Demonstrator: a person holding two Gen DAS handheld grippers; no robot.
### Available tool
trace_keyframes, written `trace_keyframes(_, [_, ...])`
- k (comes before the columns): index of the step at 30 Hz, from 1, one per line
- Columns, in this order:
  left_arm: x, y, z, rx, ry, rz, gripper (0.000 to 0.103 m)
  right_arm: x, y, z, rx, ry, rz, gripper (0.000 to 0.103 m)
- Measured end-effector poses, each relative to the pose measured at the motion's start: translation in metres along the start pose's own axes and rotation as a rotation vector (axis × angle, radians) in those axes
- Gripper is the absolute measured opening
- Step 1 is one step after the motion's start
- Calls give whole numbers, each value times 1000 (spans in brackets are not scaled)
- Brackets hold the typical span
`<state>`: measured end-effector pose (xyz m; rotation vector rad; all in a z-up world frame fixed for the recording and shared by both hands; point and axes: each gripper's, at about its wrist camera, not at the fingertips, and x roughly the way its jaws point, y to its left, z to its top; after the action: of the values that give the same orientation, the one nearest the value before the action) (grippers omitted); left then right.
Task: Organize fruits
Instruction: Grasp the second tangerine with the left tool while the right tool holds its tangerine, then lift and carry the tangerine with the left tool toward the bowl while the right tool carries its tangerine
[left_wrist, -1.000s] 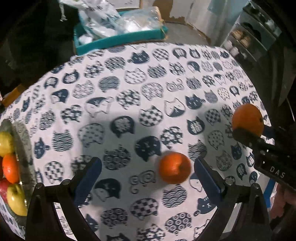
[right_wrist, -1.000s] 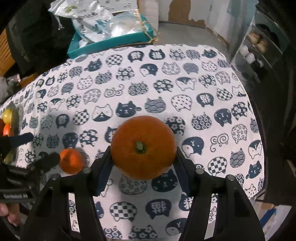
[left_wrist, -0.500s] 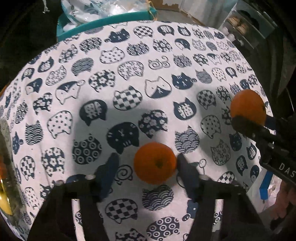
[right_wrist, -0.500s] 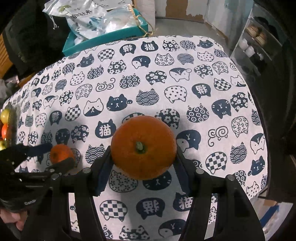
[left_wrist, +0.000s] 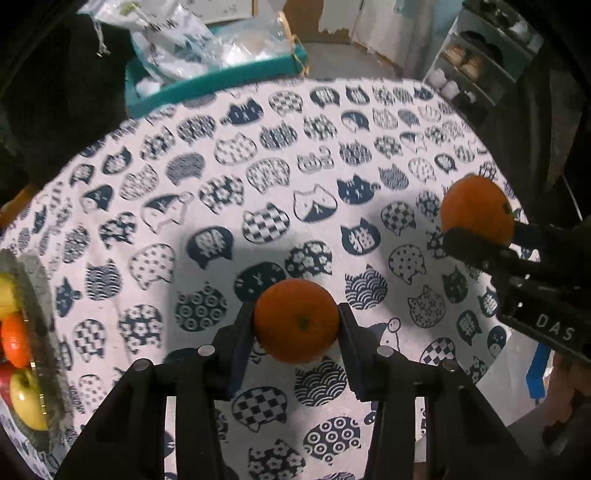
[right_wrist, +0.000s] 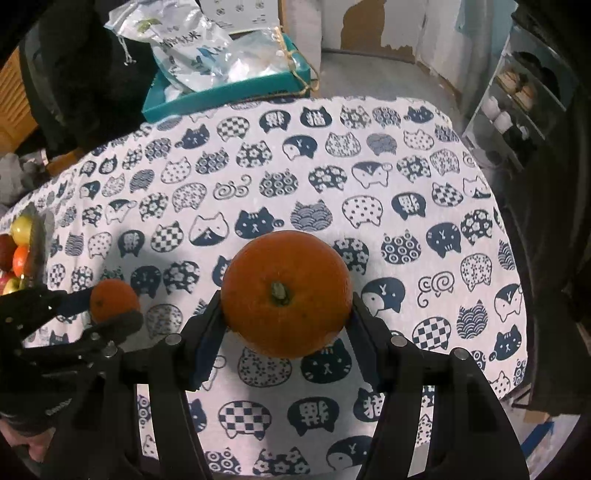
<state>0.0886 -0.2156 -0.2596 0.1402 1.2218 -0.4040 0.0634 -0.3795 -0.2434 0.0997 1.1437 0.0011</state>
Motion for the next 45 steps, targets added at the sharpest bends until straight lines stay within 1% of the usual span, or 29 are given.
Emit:
trace_keyframes(4, [-22,7,1,-9,-49,15,44,-11,4,4,-13,-29,5,63])
trace_keyframes(13, [-70,20,0,-38,-145,15,44,-44,23,13,-62,-110,12,63])
trace_keyframes(18, [-95,27,-2,-54,-188,10,44,-63,36,19,-85,-150,33,63])
trace_keyframes(25, [-131,39,-6,-66,-265,30,44,-92,55,25,-124,-216,64,63])
trace_keyframes(34, [-168,55,-16,-79,-335,50,44,-125,78,29,-164,-285,104,63])
trace_keyframes(41, [-186,69,-22,-97,-371,54,44,-144,98,32,-198,-319,141,63])
trace_keyframes(45, [-195,79,-27,-111,-393,69,44,-150,115,35,-227,-332,161,63])
